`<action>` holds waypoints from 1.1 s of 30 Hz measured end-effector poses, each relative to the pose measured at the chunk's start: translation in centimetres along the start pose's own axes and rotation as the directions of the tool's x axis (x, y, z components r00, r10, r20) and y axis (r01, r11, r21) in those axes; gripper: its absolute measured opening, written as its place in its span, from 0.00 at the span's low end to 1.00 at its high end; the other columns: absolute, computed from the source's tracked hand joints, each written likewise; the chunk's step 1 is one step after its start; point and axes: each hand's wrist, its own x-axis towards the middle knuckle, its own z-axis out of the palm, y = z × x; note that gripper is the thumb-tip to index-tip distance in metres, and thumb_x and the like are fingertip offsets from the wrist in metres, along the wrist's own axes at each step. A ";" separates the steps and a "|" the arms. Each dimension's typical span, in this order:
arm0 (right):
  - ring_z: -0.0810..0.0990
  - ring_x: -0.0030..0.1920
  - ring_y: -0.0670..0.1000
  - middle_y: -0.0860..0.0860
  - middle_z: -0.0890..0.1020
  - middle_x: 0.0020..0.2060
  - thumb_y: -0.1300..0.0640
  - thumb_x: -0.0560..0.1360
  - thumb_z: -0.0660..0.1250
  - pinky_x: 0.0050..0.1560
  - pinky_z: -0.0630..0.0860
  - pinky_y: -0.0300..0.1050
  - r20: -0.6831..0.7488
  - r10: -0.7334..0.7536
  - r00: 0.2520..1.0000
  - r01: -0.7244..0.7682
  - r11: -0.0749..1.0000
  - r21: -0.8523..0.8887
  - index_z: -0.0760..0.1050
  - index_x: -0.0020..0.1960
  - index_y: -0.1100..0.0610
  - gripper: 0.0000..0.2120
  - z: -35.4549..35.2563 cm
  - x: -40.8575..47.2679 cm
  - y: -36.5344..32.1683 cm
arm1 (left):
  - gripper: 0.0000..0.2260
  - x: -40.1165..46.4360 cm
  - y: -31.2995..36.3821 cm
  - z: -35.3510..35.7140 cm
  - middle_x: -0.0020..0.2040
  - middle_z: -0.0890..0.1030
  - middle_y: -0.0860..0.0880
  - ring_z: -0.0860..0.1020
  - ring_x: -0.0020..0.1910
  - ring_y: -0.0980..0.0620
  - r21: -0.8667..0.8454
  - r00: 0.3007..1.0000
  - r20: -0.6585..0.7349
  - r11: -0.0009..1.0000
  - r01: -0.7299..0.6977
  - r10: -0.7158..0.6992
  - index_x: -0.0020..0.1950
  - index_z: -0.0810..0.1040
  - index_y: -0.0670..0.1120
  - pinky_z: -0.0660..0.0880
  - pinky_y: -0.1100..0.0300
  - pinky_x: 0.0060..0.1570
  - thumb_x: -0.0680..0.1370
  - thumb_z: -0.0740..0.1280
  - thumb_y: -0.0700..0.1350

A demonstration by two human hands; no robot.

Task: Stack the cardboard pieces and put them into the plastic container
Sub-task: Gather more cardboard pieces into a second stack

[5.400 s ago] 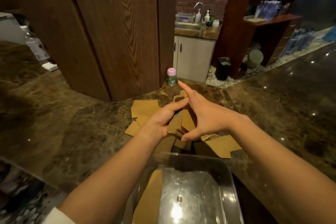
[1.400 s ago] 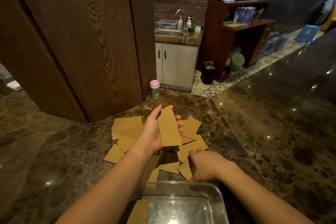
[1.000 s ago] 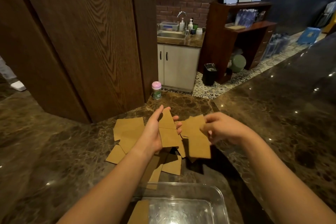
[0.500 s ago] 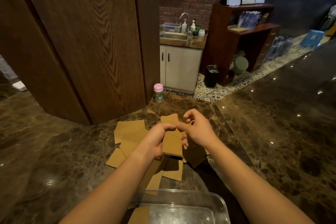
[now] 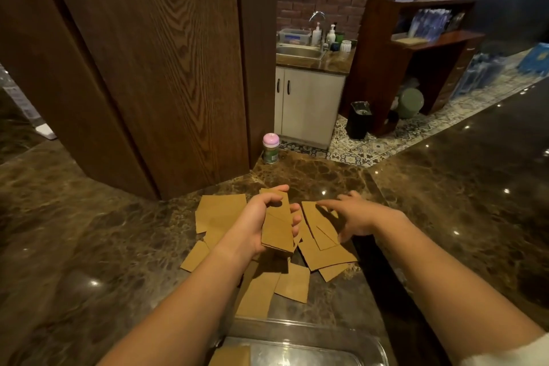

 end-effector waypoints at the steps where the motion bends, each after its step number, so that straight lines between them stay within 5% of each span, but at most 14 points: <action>1: 0.62 0.70 0.58 0.51 0.71 0.70 0.46 0.67 0.79 0.66 0.69 0.57 -0.026 0.019 0.999 -0.020 0.999 -0.029 0.57 0.78 0.39 0.47 -0.1 -0.1 0.2 | 0.16 0.1 -0.1 0.0 0.50 0.79 0.35 0.80 0.34 0.41 -0.006 1.000 -0.017 1.000 0.001 -0.001 0.65 0.76 0.48 0.78 0.50 0.34 0.78 0.61 0.40; 3: 0.71 0.63 0.55 0.49 0.78 0.62 0.45 0.67 0.79 0.58 0.74 0.52 -0.035 0.019 0.999 -0.018 1.000 0.023 0.69 0.73 0.45 0.37 -0.4 -0.7 0.8 | 0.15 0.1 -0.3 0.0 0.50 0.80 0.36 0.81 0.34 0.41 -0.020 1.000 -0.029 1.000 0.006 -0.006 0.64 0.78 0.48 0.78 0.50 0.34 0.77 0.64 0.43; 5: 0.79 0.57 0.53 0.47 0.82 0.52 0.51 0.72 0.77 0.54 0.76 0.50 0.017 -0.004 1.000 0.001 0.988 0.153 0.79 0.59 0.50 0.17 -0.9 -1.4 1.3 | 0.13 0.1 -0.4 0.1 0.45 0.82 0.37 0.81 0.34 0.42 -0.028 1.000 -0.010 0.999 0.019 -0.020 0.56 0.84 0.46 0.78 0.51 0.34 0.73 0.70 0.46; 7: 0.83 0.49 0.50 0.46 0.85 0.44 0.59 0.76 0.72 0.49 0.79 0.48 0.040 -0.023 0.999 0.007 0.928 0.371 0.82 0.46 0.53 0.02 -1.8 -2.6 1.7 | 0.12 0.1 -0.5 0.3 0.43 0.82 0.39 0.80 0.33 0.43 -0.039 1.000 -0.005 0.999 0.013 -0.013 0.51 0.87 0.46 0.77 0.53 0.34 0.72 0.71 0.51; 11: 0.78 0.32 0.44 0.48 0.81 0.34 0.59 0.79 0.70 0.30 0.74 0.37 -0.060 -0.016 0.998 0.059 0.540 0.839 0.81 0.44 0.56 0.05 -3.9 -5.4 0.6 | 0.18 0.8 -0.7 0.8 0.48 0.81 0.40 0.81 0.35 0.44 -0.039 0.997 -0.045 0.997 -0.064 0.062 0.63 0.78 0.53 0.77 0.53 0.35 0.80 0.62 0.62; 15: 0.81 0.36 0.46 0.50 0.85 0.38 0.58 0.78 0.70 0.35 0.75 0.40 -0.157 0.022 0.987 0.143 0.293 0.945 0.83 0.48 0.58 0.04 -4.3 -6.4 -3.1 | 0.28 0.9 -0.7 1.5 0.54 0.85 0.40 0.84 0.49 0.39 -0.002 0.994 0.026 0.994 -0.105 0.105 0.66 0.76 0.56 0.80 0.44 0.49 0.76 0.54 0.71; 17: 0.80 0.35 0.45 0.48 0.85 0.37 0.56 0.76 0.73 0.35 0.74 0.40 -0.228 0.046 0.973 0.201 0.325 0.924 0.83 0.46 0.56 0.04 -3.9 -6.3 -5.1 | 0.35 0.9 -0.7 1.9 0.58 0.84 0.38 0.83 0.56 0.36 0.010 0.996 0.059 0.998 -0.062 0.061 0.64 0.79 0.54 0.78 0.38 0.56 0.71 0.53 0.76; 20: 0.81 0.32 0.40 0.44 0.85 0.34 0.56 0.75 0.75 0.27 0.73 0.32 -0.342 0.136 0.930 0.263 0.404 0.876 0.83 0.41 0.57 0.07 -3.0 -5.6 -7.9 | 0.39 0.6 -0.9 2.5 0.55 0.85 0.37 0.84 0.52 0.36 -0.048 0.998 0.062 0.999 -0.022 0.025 0.55 0.86 0.46 0.82 0.41 0.48 0.67 0.58 0.77; 22: 0.83 0.36 0.42 0.45 0.86 0.42 0.53 0.75 0.74 0.30 0.76 0.34 -0.388 0.212 0.897 0.251 0.480 0.841 0.82 0.40 0.57 0.09 -2.3 -5.1 -9.3 | 0.30 0.5 -1.0 2.5 0.50 0.86 0.38 0.85 0.47 0.39 -0.088 0.996 0.075 0.995 -0.039 0.045 0.50 0.87 0.43 0.83 0.44 0.41 0.73 0.64 0.69; 25: 0.83 0.36 0.43 0.44 0.84 0.40 0.46 0.72 0.74 0.37 0.81 0.43 -0.483 0.275 0.831 0.193 0.673 0.714 0.77 0.40 0.51 0.11 -1.3 -4.6 -10.4 | 0.12 0.9 -1.0 1.8 0.46 0.86 0.40 0.85 0.41 0.40 -0.113 0.996 0.025 0.990 -0.085 0.089 0.61 0.82 0.49 0.82 0.47 0.38 0.80 0.64 0.48; 28: 0.83 0.33 0.46 0.46 0.82 0.37 0.43 0.72 0.74 0.34 0.78 0.45 -0.448 0.369 0.814 0.187 0.565 0.804 0.73 0.44 0.49 0.14 -1.2 -3.8 -9.6 | 0.15 1.4 -0.9 0.7 0.44 0.85 0.38 0.85 0.37 0.40 -0.097 0.989 -0.044 0.984 -0.147 0.143 0.64 0.75 0.55 0.82 0.45 0.35 0.82 0.59 0.39; 30: 0.83 0.41 0.51 0.48 0.82 0.42 0.40 0.77 0.67 0.40 0.78 0.47 -0.389 0.477 0.788 0.063 0.567 0.822 0.73 0.48 0.50 0.13 -1.2 -3.2 -8.0 | 0.18 1.4 -0.7 0.0 0.44 0.81 0.38 0.82 0.33 0.42 -0.134 0.984 -0.107 0.979 -0.156 0.142 0.64 0.74 0.54 0.81 0.48 0.34 0.81 0.58 0.36; 33: 0.80 0.57 0.58 0.56 0.80 0.60 0.30 0.75 0.60 0.53 0.75 0.51 -0.236 0.515 0.824 -0.293 0.743 0.602 0.69 0.68 0.55 0.34 0.1 -2.1 -6.8 | 0.21 1.3 -0.3 -1.2 0.45 0.77 0.39 0.80 0.34 0.43 -0.156 0.982 -0.136 0.977 -0.148 0.127 0.67 0.72 0.49 0.79 0.51 0.33 0.77 0.58 0.33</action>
